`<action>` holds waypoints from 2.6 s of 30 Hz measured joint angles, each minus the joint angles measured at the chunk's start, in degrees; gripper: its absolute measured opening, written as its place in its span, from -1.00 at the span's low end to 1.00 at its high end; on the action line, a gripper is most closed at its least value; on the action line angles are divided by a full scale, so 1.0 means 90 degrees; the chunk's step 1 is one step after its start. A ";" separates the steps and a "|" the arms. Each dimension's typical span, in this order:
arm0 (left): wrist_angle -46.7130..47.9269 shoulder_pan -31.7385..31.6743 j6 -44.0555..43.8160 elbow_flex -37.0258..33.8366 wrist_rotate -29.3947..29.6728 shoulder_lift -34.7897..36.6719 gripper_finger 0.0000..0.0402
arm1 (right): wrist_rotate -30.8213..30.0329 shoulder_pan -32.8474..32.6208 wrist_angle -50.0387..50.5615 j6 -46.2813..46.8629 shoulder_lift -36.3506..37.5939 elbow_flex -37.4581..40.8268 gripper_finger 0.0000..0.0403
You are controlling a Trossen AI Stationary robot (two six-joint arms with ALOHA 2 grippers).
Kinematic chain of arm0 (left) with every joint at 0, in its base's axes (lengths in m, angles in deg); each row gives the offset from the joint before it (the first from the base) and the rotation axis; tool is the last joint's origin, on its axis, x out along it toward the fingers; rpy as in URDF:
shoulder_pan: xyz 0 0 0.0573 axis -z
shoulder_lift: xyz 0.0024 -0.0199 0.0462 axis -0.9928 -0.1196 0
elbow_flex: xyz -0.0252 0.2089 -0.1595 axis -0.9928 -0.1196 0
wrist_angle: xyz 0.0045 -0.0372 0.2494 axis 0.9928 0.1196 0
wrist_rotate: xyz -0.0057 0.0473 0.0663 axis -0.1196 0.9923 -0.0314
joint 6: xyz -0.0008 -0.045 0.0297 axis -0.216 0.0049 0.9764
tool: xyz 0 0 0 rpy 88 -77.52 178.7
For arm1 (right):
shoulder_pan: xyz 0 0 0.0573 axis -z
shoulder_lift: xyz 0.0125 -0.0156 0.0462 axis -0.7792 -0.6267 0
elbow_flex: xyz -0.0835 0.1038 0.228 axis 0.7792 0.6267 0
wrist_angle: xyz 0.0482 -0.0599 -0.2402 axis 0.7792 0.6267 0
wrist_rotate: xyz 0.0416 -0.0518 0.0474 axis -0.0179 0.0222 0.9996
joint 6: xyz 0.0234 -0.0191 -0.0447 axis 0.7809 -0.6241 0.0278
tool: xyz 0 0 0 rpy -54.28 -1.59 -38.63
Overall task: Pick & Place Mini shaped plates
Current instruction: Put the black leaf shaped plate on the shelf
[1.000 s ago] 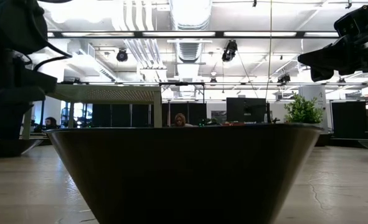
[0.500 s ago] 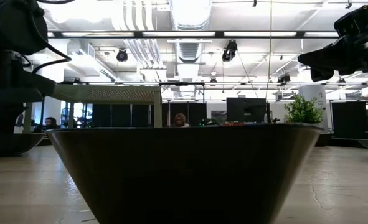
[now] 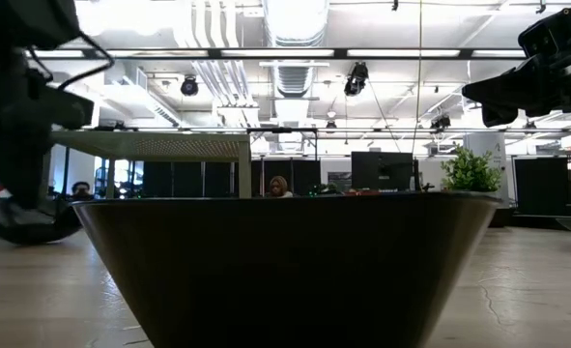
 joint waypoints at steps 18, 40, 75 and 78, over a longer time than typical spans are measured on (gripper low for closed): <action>0.1665 -0.0299 0.0567 0.2192 0.1402 0.0115 -1.00 | 0.0002 -0.0001 0.0001 -0.0001 0.0002 0.0000 -0.96; 0.1776 -0.4295 0.4319 0.3879 0.1647 0.0132 -1.00 | 0.0000 -0.0002 0.0002 0.0000 0.0000 0.0000 -0.96; 0.0475 -0.7422 0.6287 0.3576 -0.0644 -0.0501 -1.00 | 0.0000 -0.0002 0.0000 0.0217 0.0000 0.0000 -0.96; 0.0461 -0.7422 0.6317 0.3576 -0.0642 -0.0572 -1.00 | 0.0002 -0.0002 0.0000 0.0217 0.0000 0.0000 -0.96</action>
